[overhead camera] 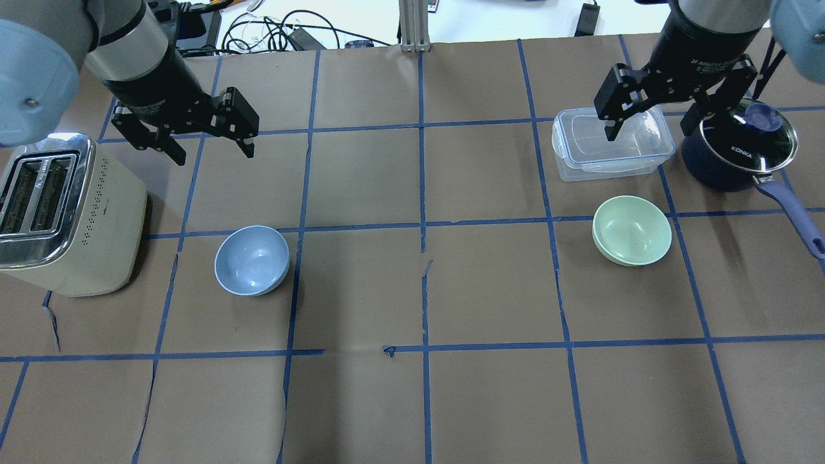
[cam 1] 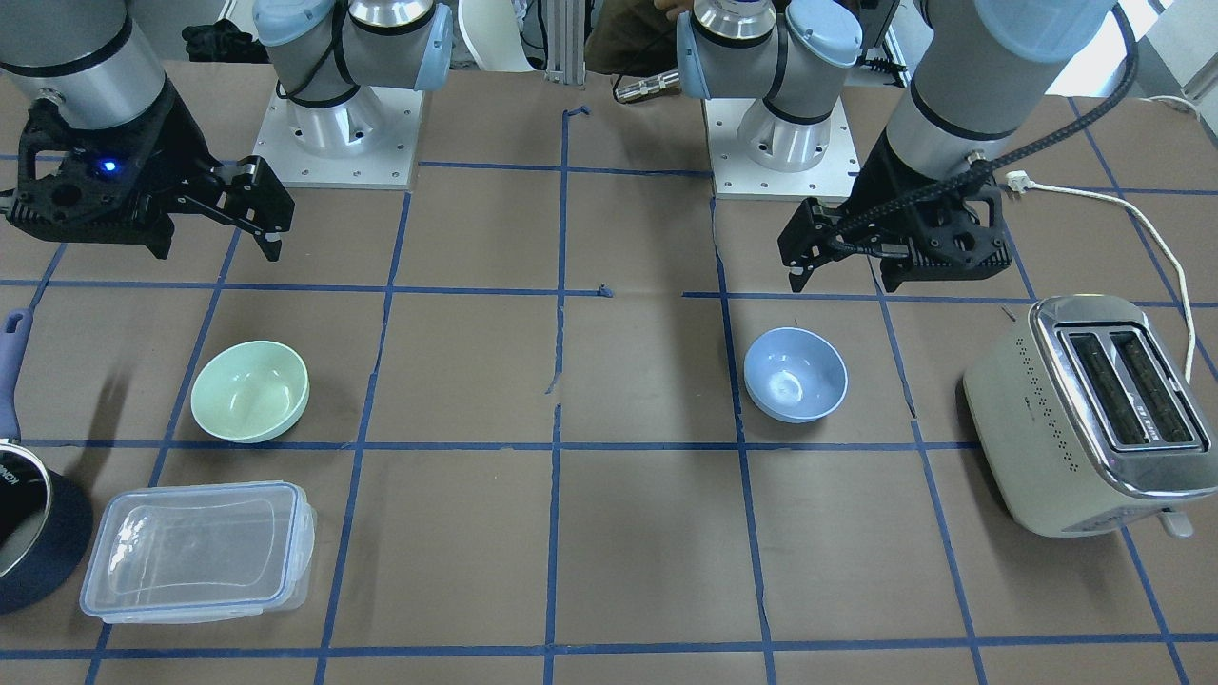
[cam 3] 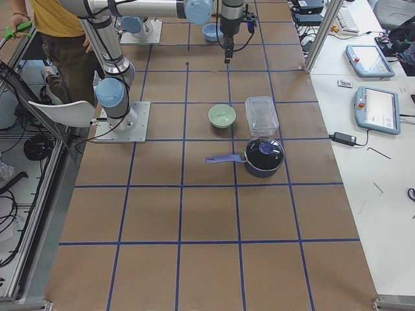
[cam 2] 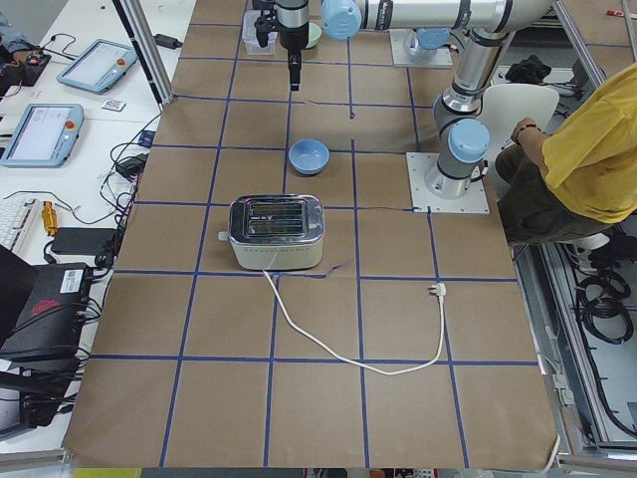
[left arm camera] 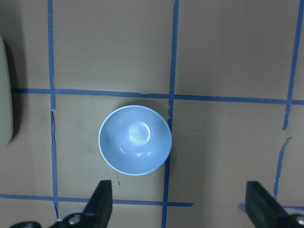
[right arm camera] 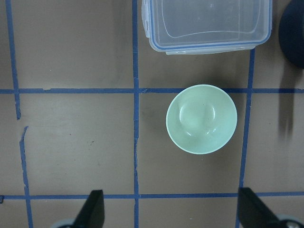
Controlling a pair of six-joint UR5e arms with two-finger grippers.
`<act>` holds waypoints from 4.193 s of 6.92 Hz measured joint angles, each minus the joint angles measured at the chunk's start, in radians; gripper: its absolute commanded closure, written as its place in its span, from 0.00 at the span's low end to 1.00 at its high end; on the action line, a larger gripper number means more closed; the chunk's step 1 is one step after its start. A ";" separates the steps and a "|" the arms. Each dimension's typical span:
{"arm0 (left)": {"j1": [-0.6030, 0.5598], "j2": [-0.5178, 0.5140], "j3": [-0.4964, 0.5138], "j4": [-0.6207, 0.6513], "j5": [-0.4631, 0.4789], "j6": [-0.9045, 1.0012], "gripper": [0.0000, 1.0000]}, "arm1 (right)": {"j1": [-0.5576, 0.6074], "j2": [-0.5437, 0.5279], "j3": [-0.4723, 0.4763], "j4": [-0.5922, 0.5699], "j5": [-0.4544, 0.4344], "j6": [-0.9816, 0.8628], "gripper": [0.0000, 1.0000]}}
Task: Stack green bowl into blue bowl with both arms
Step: 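Lower left gripper onto blue bowl rim while right gripper descends to green bowl, then slide blue bowl toward table center with left gripper while right grasps green bowl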
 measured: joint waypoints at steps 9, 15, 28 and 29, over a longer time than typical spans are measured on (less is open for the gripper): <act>0.240 -0.155 -0.460 0.554 -0.033 0.270 0.74 | -0.064 0.095 0.000 -0.070 0.003 -0.011 0.00; 0.219 -0.188 -0.403 0.445 -0.174 0.159 1.00 | -0.082 0.300 0.114 -0.282 0.018 0.003 0.00; -0.315 -0.398 -0.230 0.720 -0.211 -0.621 0.21 | -0.055 0.296 0.327 -0.648 0.000 0.076 1.00; -0.310 -0.386 -0.214 0.705 -0.210 -0.621 0.19 | -0.055 0.288 0.292 -0.613 -0.004 0.083 1.00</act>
